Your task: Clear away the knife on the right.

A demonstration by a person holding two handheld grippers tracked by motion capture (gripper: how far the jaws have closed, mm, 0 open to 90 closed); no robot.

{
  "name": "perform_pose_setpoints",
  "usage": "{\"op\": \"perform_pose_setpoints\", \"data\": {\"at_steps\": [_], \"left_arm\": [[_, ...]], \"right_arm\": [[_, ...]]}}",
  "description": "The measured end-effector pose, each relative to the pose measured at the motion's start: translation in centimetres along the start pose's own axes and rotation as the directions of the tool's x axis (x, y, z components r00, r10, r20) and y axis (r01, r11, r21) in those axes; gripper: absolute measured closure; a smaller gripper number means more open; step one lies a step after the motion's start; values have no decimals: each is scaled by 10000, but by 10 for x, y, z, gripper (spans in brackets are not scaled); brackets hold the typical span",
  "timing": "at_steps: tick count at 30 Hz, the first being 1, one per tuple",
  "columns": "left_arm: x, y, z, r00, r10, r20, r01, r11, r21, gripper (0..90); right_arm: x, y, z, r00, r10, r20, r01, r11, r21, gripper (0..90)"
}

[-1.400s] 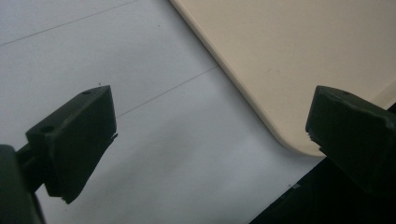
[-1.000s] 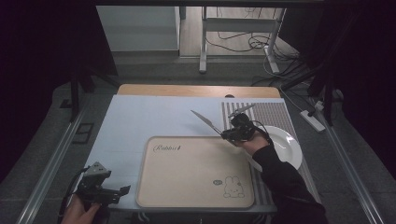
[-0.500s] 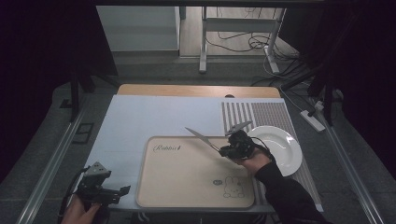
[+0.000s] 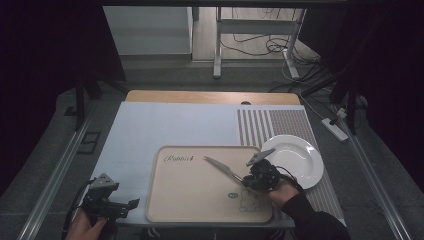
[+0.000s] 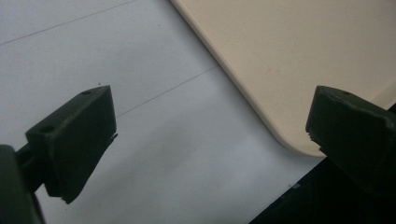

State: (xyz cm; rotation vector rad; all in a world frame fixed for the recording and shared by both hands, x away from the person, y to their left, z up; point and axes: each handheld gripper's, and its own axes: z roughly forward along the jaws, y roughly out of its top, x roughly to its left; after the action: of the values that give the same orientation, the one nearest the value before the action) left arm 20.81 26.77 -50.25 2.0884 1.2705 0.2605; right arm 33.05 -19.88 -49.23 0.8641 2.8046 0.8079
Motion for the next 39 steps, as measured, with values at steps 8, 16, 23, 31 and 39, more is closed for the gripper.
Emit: {"op": "perform_pose_setpoints", "data": {"at_steps": [8,16,23,31,39], "left_arm": [[0,0,0,10000,4,-15,-4,10000,23,28],[0,0,1,10000,-24,-15,24,10000,31,28],[0,0,0,10000,-16,-12,16,10000,19,27],[0,0,0,10000,-1,-13,2,10000,8,28],[-1,0,0,10000,29,-37,-29,10000,33,28]], "right_arm": [[6,-19,-2,9996,216,-188,-208,9989,412,786],[2,4,-3,9962,-531,-686,540,9985,109,900],[6,35,26,9884,-1278,-815,1293,9915,137,900],[7,49,45,9855,-1445,-885,1480,9884,349,900],[-11,35,33,9954,-857,-438,872,9956,345,900]]}}
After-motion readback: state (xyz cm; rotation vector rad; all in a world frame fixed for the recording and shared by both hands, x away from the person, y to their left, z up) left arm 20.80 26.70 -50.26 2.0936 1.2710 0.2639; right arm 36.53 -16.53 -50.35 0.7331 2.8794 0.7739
